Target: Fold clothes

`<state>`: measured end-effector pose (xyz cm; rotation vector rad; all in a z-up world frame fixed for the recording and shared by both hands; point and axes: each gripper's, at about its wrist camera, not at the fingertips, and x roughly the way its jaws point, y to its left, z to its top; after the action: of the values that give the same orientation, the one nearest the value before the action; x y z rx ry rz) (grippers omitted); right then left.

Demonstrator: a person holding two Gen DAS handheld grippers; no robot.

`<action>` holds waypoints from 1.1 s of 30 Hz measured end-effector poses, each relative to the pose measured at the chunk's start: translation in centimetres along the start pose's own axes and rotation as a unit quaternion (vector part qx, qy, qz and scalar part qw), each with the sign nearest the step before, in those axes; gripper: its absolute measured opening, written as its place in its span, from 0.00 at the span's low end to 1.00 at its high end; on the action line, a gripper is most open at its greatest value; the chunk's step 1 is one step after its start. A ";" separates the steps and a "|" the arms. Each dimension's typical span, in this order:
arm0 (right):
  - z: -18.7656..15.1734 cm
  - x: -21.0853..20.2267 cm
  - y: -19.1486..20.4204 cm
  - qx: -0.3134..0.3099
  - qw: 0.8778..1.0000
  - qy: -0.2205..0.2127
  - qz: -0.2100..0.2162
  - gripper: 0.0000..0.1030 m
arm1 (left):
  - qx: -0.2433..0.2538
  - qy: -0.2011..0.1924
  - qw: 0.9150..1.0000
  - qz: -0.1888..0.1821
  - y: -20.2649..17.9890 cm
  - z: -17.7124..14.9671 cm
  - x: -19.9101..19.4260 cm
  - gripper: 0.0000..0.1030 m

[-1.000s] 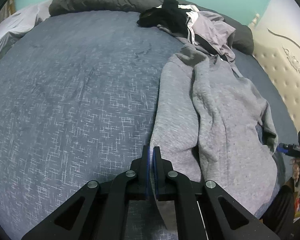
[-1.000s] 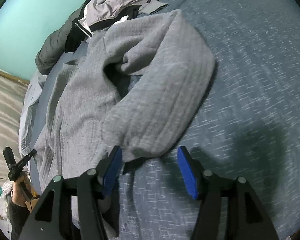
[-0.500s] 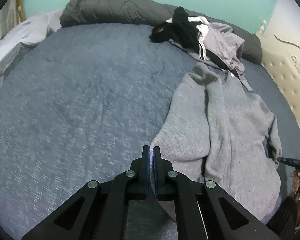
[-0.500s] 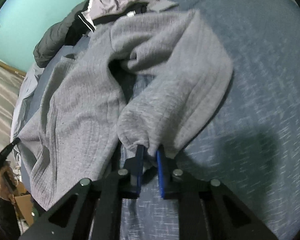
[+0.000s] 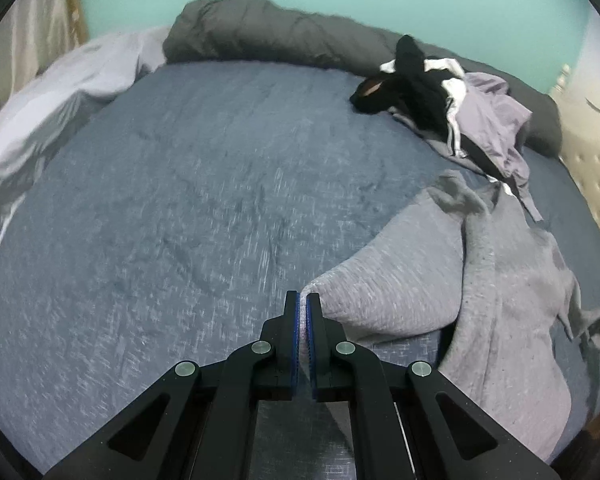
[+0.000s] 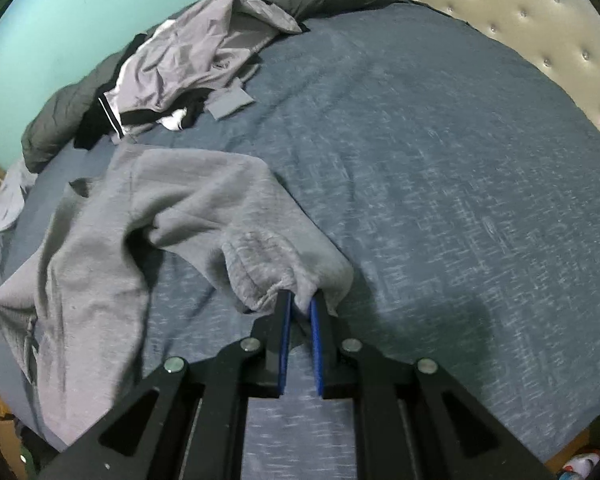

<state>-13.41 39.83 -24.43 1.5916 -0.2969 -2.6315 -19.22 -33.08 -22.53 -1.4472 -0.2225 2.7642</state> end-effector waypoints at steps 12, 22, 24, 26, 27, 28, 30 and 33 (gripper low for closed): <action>1.0 -2.0 -5.9 0.035 0.997 -0.053 -0.044 0.08 | -0.014 0.025 1.000 0.007 1.1 -2.0 0.9 0.07; 5.3 -4.3 -12.0 0.051 0.990 -0.083 -0.099 0.08 | -0.016 0.036 0.999 0.031 1.6 -2.2 1.0 0.08; 5.7 -4.0 -12.7 0.054 0.990 -0.081 -0.105 0.08 | -0.017 0.037 0.999 0.032 1.7 -2.4 0.8 0.09; 5.7 -3.2 -13.1 0.054 0.991 -0.068 -0.106 0.08 | -0.017 0.038 0.999 0.029 1.6 -2.6 0.5 0.09; 5.7 -2.7 -13.3 0.053 0.991 -0.059 -0.105 0.09 | -0.015 0.039 0.999 0.026 1.4 -2.7 0.4 0.09; 5.6 -2.1 -13.1 0.046 0.992 -0.050 -0.109 0.09 | -0.013 0.039 0.999 0.023 1.2 -2.8 0.2 0.09; 5.3 -1.9 -12.7 0.037 0.991 -0.057 -0.116 0.10 | -0.004 0.039 0.999 0.020 0.6 -2.8 -0.1 0.09; 4.8 -2.2 -12.5 0.041 0.990 -0.065 -0.122 0.18 | 0.006 0.039 0.999 0.010 -0.2 -2.7 -0.6 0.09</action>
<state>-15.96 53.05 -22.71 1.5745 -0.2337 -2.9513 -16.68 -32.61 -23.59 -1.5609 -0.1908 2.7125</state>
